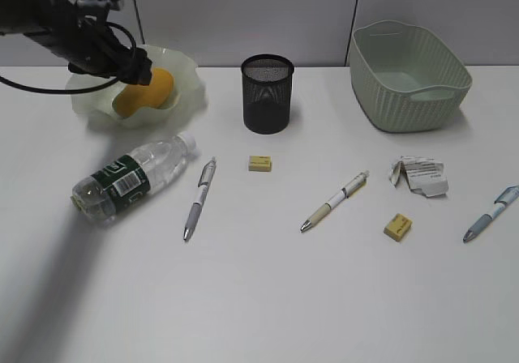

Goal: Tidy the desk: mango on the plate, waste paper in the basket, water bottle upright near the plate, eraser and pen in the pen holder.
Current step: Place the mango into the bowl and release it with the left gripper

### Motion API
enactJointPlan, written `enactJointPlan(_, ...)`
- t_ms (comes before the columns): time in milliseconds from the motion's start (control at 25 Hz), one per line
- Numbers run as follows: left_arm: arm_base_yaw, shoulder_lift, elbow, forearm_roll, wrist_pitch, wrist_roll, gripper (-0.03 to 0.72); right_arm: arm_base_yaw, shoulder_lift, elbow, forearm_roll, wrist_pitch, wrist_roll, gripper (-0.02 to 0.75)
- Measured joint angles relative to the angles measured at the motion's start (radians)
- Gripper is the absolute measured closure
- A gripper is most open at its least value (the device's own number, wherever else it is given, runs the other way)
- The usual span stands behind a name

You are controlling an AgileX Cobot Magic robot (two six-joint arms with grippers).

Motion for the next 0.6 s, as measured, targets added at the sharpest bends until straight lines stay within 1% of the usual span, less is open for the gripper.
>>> enactJointPlan(160,0.0,-0.098,0.0,0.0,0.118,0.0,0.108,0.0,0.0,0.0,0.0,0.0,0.0,0.296)
enactJointPlan(480,0.0,-0.243,0.0,0.0,0.472,0.0,0.116,0.0,0.0,0.0,0.0,0.0,0.0,0.296)
enactJointPlan(600,0.0,-0.271,0.0,-0.018,0.618,-0.001,0.116,0.0,0.0,0.0,0.0,0.0,0.0,0.295)
